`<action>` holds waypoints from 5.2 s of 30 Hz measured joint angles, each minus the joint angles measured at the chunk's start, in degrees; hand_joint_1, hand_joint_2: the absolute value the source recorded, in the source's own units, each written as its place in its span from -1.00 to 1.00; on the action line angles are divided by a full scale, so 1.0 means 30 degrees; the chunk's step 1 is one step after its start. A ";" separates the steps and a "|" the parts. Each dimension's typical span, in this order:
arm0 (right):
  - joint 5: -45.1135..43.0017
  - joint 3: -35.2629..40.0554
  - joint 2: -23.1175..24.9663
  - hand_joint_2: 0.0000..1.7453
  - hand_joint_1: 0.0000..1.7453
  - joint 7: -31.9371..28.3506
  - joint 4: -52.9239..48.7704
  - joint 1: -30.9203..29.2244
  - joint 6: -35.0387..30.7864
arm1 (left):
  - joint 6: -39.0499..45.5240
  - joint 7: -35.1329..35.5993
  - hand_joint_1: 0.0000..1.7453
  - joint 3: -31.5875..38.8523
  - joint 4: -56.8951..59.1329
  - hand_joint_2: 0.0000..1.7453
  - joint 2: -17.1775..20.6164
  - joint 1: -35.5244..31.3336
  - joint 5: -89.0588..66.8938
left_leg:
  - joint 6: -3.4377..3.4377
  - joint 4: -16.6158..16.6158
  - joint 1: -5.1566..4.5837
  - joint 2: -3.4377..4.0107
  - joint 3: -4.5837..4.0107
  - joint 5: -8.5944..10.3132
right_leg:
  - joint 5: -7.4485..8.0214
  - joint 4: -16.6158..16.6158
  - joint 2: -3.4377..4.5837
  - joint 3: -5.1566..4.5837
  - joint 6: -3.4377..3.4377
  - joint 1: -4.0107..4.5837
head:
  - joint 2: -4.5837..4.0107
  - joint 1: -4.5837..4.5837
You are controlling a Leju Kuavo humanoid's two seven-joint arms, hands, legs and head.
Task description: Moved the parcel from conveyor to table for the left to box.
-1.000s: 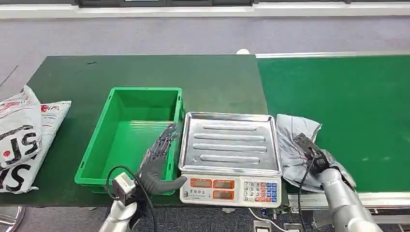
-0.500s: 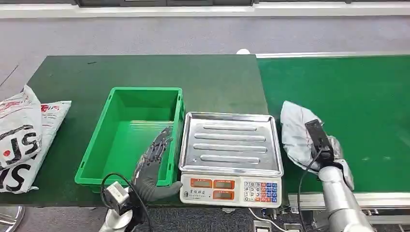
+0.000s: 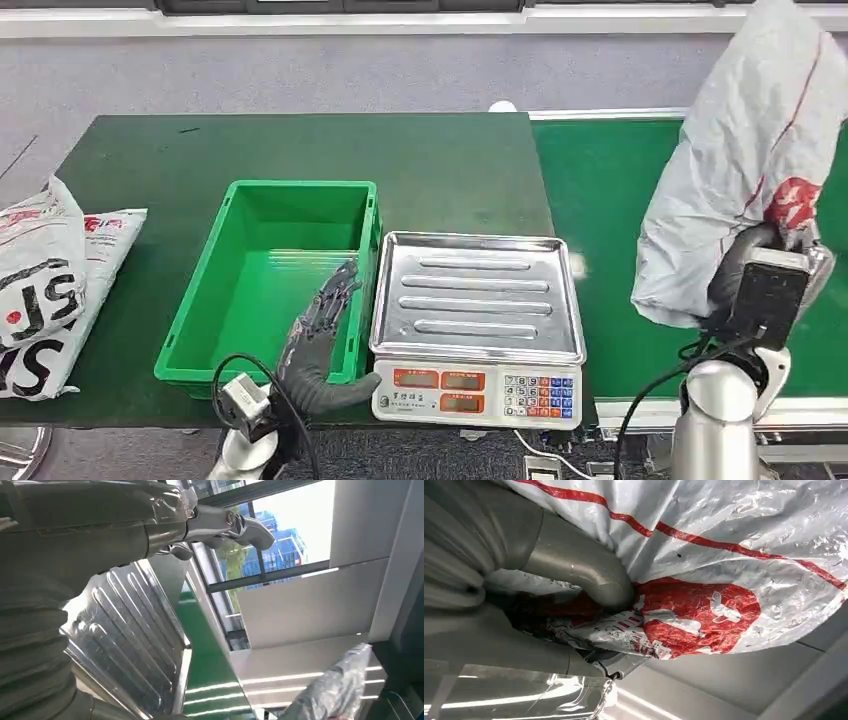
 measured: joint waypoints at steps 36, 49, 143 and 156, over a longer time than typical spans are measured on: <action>0.3424 1.0019 0.0641 1.00 1.00 0.2448 1.6136 -0.6222 0.9777 | -0.0795 0.0015 -1.00 -0.0467 0.1829 1.00 -0.0146 -0.1671 0.0168 | -0.0026 -0.0001 0.0031 0.0053 0.0031 0.0048 | 0.0027 0.0009 0.0036 0.0012 -0.0031 0.0032 | 0.0000 0.0000; 0.2848 1.1877 0.0532 1.00 1.00 0.0269 1.7141 -0.6740 1.1095 | -0.0634 0.0036 -1.00 -0.0721 0.2172 1.00 -0.0146 -0.1911 0.0452 | -0.0039 -0.0002 0.0032 0.0108 0.0115 0.0042 | 0.0045 0.0009 0.0087 0.0057 -0.0049 0.0052 | 0.0000 0.0000; -0.8414 0.4379 0.1567 1.00 -1.00 -0.5108 -0.0551 0.1405 0.3730 | 0.0723 -0.0007 -1.00 -0.0240 0.3179 1.00 -0.0226 -0.2873 0.0721 | -0.0046 0.0003 0.0028 0.0015 0.0001 0.0028 | 0.0034 0.0008 0.0004 -0.0013 -0.0046 0.0030 | 0.0000 0.0000; -0.7789 0.4401 0.2492 1.00 -1.00 -0.5056 -0.1685 0.1434 0.4334 | 0.4315 0.2532 -1.00 -0.0109 0.8266 1.00 -0.1670 -0.7987 -0.1128 | -0.0037 0.0009 0.0028 0.0014 -0.0006 0.0068 | 0.0060 0.0008 0.0014 -0.0016 -0.0043 0.0032 | 0.0000 0.0000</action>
